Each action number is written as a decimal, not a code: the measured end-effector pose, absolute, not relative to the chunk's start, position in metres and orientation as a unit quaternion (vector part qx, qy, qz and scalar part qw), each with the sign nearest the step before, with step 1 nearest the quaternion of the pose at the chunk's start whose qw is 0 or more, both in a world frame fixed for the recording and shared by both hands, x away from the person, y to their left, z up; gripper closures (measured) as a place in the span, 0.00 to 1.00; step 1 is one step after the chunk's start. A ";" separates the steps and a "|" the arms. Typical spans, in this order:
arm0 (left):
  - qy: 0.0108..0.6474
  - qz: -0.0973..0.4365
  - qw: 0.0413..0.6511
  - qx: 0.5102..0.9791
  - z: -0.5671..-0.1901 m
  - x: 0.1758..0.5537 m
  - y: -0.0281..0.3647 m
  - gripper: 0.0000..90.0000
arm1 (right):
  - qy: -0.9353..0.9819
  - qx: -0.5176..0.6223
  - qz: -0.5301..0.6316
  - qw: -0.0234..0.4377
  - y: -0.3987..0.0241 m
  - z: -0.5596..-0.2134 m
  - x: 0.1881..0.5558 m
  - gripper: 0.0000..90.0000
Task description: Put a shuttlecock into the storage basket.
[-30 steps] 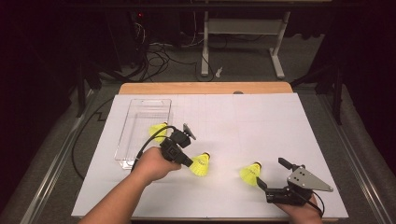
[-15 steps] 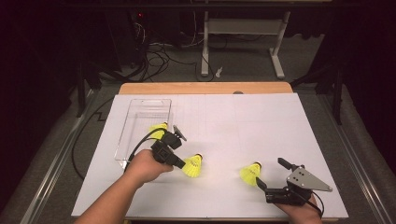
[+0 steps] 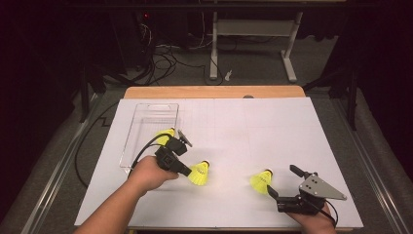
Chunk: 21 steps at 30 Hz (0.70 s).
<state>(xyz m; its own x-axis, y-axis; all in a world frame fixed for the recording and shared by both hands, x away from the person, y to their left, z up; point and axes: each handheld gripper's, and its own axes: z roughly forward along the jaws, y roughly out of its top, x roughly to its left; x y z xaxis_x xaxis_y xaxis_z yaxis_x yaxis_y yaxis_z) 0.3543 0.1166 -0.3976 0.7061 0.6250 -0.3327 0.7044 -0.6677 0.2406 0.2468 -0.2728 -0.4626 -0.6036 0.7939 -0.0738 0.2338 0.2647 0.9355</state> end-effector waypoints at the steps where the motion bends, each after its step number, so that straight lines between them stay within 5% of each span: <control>1: 0.367 -0.111 0.176 0.907 -0.396 0.354 0.117 1.00 | 0.744 0.345 0.499 0.281 -0.273 -0.463 0.247 0.01; 21: 0.372 -0.090 0.175 0.907 -0.353 0.356 0.130 1.00 | 0.744 0.345 0.498 0.281 -0.272 -0.463 0.246 0.01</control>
